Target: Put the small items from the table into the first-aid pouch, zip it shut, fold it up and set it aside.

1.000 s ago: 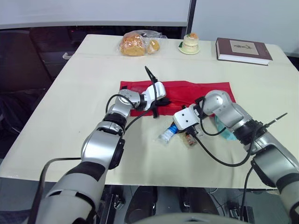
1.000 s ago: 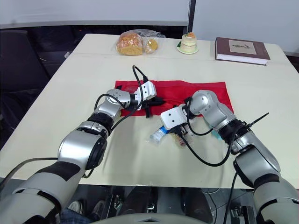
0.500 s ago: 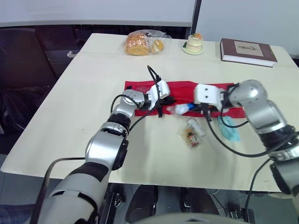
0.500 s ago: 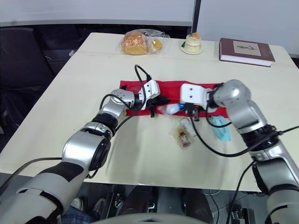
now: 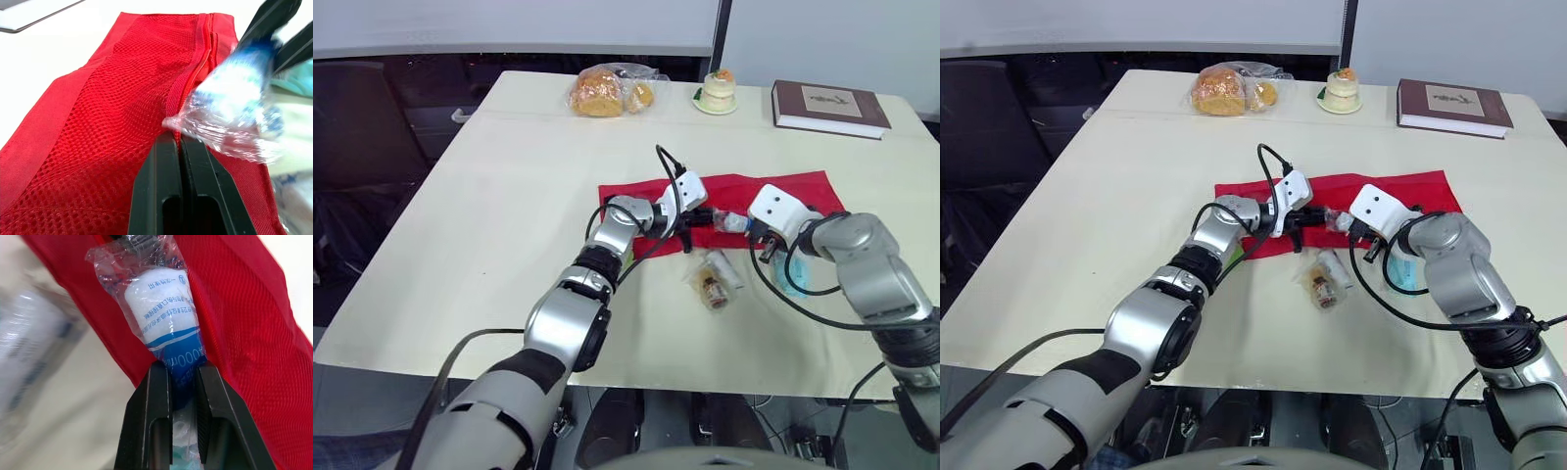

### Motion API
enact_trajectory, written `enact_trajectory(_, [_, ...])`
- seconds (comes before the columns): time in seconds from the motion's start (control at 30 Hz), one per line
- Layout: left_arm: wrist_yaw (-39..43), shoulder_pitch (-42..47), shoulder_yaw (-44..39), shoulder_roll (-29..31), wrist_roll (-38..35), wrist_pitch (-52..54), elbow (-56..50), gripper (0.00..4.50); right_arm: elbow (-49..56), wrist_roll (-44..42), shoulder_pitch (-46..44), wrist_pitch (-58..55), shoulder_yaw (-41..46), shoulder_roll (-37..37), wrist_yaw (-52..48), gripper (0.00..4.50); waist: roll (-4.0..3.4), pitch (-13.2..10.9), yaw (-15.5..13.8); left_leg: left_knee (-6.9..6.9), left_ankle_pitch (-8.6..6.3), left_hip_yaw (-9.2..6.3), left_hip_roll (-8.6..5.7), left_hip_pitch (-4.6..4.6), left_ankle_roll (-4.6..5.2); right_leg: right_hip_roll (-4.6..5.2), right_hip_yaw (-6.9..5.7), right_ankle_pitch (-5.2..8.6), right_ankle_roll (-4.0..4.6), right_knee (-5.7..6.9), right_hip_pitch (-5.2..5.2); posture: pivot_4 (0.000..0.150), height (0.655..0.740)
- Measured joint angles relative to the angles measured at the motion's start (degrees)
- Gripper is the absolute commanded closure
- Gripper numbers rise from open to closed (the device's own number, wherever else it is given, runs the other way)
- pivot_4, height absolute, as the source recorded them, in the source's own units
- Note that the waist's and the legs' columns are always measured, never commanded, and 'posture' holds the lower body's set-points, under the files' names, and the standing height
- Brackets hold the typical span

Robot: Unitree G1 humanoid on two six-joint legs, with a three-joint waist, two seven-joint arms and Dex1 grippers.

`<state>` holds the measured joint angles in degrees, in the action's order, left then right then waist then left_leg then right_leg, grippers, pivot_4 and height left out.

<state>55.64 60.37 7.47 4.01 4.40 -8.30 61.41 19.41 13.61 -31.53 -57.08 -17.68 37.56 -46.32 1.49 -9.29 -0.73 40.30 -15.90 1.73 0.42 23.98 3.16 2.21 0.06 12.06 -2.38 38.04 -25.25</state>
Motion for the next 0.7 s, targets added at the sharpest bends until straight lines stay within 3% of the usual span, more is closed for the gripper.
enact_trajectory(0.23, [-0.2,-1.4,0.2,0.3,0.0,0.6,-2.3,4.50,0.1,0.8,2.7,-3.5,-1.1,-0.9,5.0,4.42,0.00,0.0,0.1,0.00,0.00,0.00,0.00,-0.01,0.00,-0.01,0.01,0.00,0.00,-0.01,0.00,0.150,0.7289])
enact_trajectory(0.43, [1.6,-4.8,1.6,0.1,-0.1,0.6,-7.3,4.50,-2.5,0.5,-0.9,-11.8,0.7,-13.5,13.6,4.42,-0.05,0.0,0.3,0.00,0.01,-0.03,0.04,-0.02,-0.01,-0.08,0.01,0.00,0.01,0.02,0.01,0.150,0.7289])
enact_trajectory(0.63, [2.0,-5.4,2.1,0.2,-0.1,0.7,-9.2,4.50,-6.0,-0.7,-4.2,-12.6,0.5,-17.7,17.0,4.42,-0.05,0.0,0.0,0.00,0.00,-0.05,-0.01,0.00,0.00,-0.05,0.01,0.00,0.00,-0.04,0.04,0.150,0.7289])
enact_trajectory(0.7, [2.0,-5.6,2.1,0.2,-0.1,0.7,-9.2,4.50,-6.6,-1.0,-4.8,-12.6,0.1,-18.1,17.5,3.43,-0.06,0.0,0.0,0.00,0.00,-0.06,-0.01,0.00,0.00,-0.05,0.00,0.00,0.00,-0.02,0.02,0.150,0.7289])
